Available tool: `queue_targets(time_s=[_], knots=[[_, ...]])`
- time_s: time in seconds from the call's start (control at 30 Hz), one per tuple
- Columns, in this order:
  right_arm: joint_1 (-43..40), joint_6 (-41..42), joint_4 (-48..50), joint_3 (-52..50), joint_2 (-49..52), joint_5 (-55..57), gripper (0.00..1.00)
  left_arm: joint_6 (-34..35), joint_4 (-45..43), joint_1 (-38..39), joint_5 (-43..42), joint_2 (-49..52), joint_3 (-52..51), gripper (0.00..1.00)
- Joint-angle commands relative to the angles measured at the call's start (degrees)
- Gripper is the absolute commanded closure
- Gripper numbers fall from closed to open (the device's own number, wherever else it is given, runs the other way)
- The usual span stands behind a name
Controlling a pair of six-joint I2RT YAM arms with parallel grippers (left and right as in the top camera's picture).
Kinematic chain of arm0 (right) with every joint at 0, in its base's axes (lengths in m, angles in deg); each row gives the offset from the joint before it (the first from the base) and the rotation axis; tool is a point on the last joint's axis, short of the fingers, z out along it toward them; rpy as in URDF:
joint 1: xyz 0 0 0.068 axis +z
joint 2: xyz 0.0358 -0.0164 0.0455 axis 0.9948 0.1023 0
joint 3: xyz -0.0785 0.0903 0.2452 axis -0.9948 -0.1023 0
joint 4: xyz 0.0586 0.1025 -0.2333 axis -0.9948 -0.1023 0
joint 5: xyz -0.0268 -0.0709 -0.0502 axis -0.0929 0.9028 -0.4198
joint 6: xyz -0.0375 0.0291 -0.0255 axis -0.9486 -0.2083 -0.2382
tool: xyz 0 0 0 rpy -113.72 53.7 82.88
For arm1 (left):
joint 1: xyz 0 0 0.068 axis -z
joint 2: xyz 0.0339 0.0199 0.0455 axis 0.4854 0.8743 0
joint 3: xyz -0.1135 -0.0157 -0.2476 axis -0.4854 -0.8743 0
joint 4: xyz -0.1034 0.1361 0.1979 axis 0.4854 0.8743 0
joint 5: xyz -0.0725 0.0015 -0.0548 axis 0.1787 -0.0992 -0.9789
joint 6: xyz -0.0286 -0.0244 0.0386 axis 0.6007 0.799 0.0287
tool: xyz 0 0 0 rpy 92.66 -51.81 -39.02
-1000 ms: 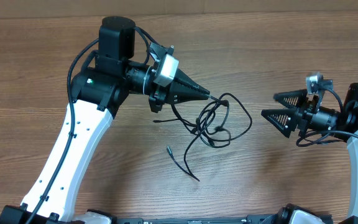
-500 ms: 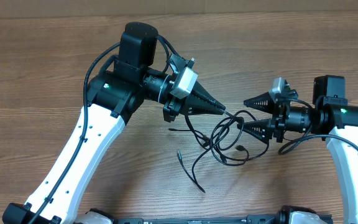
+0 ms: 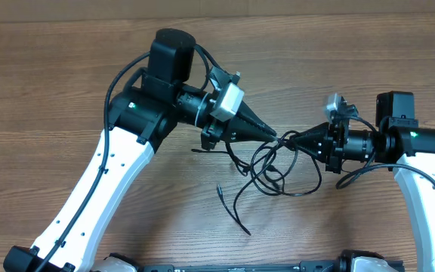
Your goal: Untangle cables
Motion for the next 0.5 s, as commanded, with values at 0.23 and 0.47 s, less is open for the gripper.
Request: queue_targets(time_s=[0.23,0.47], knots=[[0.15,14.01,8.20,0.48,0.04,-15.19,0.96,0.61,6.73,3.52,12.09,-1.05,1.25,0.96],[0.15,26.64,17.68,0.48,0.04,-16.06,0.96,0.59,8.79,4.90,12.04,-1.05,1.25,0.96]])
